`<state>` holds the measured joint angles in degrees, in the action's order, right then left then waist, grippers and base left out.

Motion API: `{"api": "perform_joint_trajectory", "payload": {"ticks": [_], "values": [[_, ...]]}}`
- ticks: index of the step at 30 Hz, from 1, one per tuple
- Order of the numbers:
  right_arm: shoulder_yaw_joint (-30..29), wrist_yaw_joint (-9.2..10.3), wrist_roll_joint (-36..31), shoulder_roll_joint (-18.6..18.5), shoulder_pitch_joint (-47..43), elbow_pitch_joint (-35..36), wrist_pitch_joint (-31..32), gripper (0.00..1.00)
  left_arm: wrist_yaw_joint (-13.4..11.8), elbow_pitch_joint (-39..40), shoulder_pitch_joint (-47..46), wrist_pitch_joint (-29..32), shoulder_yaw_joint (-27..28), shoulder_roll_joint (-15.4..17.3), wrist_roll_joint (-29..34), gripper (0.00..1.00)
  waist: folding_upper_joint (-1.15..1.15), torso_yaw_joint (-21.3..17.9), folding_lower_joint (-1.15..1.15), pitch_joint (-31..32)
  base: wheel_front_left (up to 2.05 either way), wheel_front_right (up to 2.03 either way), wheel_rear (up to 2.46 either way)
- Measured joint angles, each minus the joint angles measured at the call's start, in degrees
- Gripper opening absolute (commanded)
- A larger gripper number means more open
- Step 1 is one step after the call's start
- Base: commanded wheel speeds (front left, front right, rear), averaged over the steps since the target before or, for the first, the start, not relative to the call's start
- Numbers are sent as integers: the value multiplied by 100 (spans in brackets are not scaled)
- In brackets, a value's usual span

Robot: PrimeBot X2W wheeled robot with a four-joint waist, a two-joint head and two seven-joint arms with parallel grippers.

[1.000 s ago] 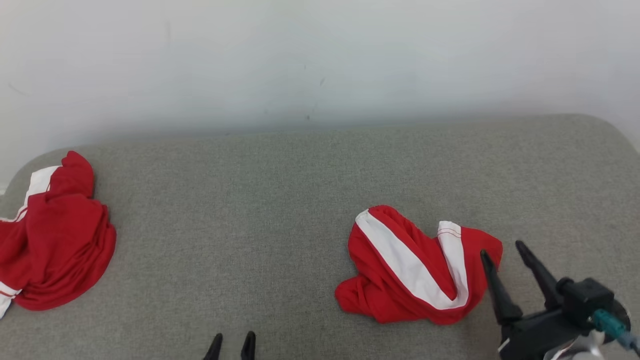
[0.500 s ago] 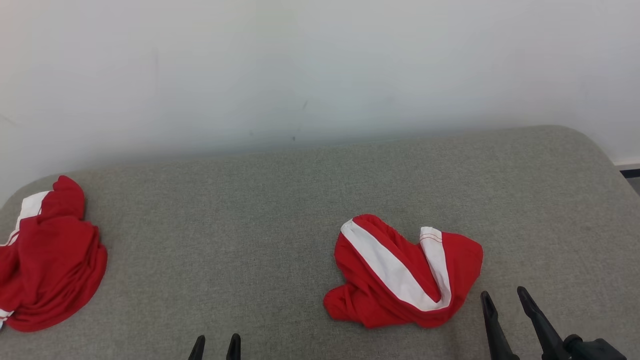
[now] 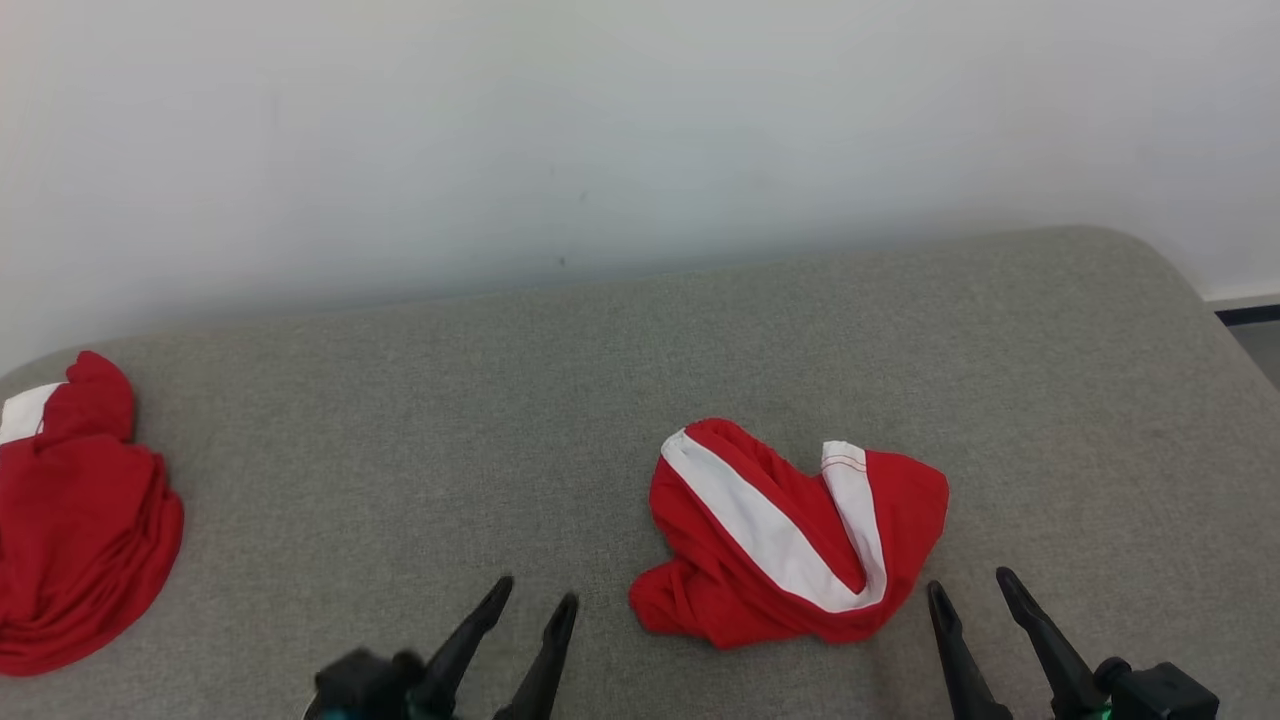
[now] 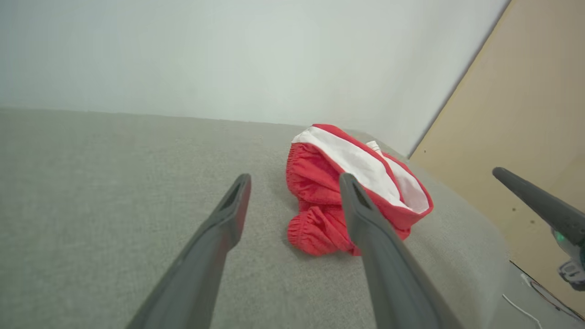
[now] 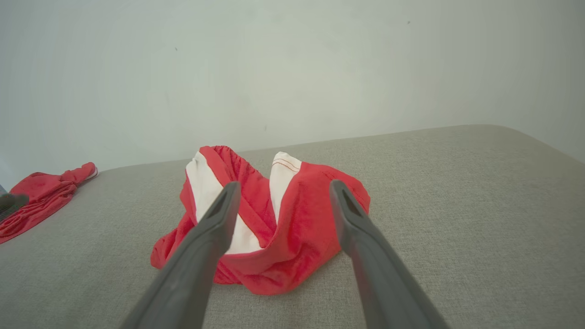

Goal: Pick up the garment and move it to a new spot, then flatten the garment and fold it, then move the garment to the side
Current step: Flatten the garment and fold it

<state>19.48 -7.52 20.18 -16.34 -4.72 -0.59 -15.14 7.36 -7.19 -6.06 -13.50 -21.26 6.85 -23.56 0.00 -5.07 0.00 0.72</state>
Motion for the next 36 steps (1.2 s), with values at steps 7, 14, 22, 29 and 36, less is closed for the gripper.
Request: {"api": "perform_joint_trajectory", "payload": {"ticks": [7,14,22,29,36], "values": [[252,0,116,-156,448,98,0,100,11,-727,-2385,449,-1954,861,-1167,100,1,-162,1,-410,0,0,0],[286,0,207,-191,657,330,0,100,11,-1710,-3835,485,-3075,1068,-1650,100,1,-309,1,-949,0,0,0],[327,0,207,-168,788,438,0,100,11,-2169,-4747,421,-4165,1051,-2488,100,1,-668,1,-1293,0,0,0],[289,0,196,-156,797,499,0,100,11,-2306,-5210,924,-4880,1163,-3348,100,1,-907,1,-1443,0,0,0],[223,0,115,-143,789,591,0,100,11,-2030,-5333,860,-5125,1204,-3769,0,1,-920,1,-1470,0,0,0]]}}
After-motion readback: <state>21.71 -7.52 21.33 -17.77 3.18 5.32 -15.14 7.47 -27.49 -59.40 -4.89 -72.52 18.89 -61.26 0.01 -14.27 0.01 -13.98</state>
